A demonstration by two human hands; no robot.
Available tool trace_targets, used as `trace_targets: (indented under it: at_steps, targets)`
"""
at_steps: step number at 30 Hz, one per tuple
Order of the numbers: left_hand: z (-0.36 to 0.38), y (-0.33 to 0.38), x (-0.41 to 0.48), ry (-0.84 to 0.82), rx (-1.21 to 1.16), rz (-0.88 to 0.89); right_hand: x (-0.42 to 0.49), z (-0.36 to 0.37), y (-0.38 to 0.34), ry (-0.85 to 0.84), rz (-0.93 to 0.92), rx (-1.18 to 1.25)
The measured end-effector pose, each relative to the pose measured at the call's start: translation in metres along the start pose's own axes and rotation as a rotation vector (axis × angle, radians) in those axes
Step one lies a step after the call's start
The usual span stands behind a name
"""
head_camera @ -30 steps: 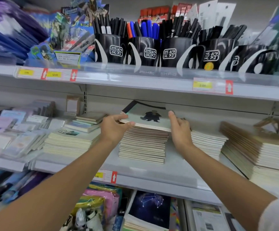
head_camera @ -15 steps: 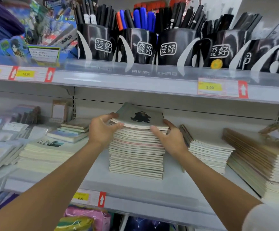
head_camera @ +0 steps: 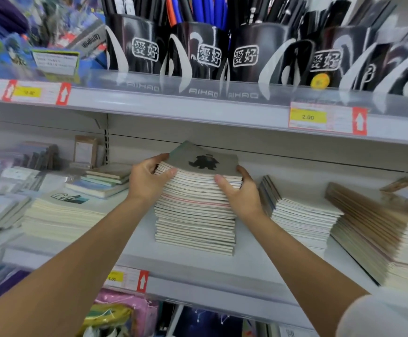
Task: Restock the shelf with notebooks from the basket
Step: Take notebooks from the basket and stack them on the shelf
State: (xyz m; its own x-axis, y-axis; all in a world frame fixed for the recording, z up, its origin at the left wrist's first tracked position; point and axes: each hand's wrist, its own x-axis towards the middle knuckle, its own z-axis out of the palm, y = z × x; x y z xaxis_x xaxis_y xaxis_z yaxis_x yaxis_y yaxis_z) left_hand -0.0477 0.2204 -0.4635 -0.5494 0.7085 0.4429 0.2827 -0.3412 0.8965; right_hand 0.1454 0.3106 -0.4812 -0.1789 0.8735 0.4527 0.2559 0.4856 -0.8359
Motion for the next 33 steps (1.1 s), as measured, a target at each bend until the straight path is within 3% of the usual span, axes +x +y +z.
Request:
trace_targets:
  at_steps: [4,6,8,10,15,22,33]
  targets:
    - [-0.013,0.002,-0.024,-0.026,-0.1,-0.054,-0.009,-0.004,-0.019,0.134,-0.084,-0.305]
    - [-0.027,0.001,-0.038,0.01,0.015,-0.065,-0.018,-0.002,-0.032,0.26,-0.186,-0.418]
    - [-0.044,-0.001,-0.052,0.075,0.198,-0.07,-0.034,0.007,-0.049,0.342,-0.269,-0.378]
    - [-0.061,-0.001,-0.066,0.091,0.256,-0.097,-0.054,0.021,-0.064,0.315,-0.302,-0.274]
    - [-0.121,-0.01,-0.115,0.124,0.352,-0.211,-0.128,0.078,-0.076,-0.022,-0.29,-0.142]
    - [-0.213,-0.071,-0.217,0.243,0.475,-0.412,-0.249,0.172,-0.046,-0.523,0.026,-0.071]
    - [-0.334,-0.193,-0.362,0.533,0.34,-0.893,-0.39,0.288,0.012,-0.997,0.223,-0.182]
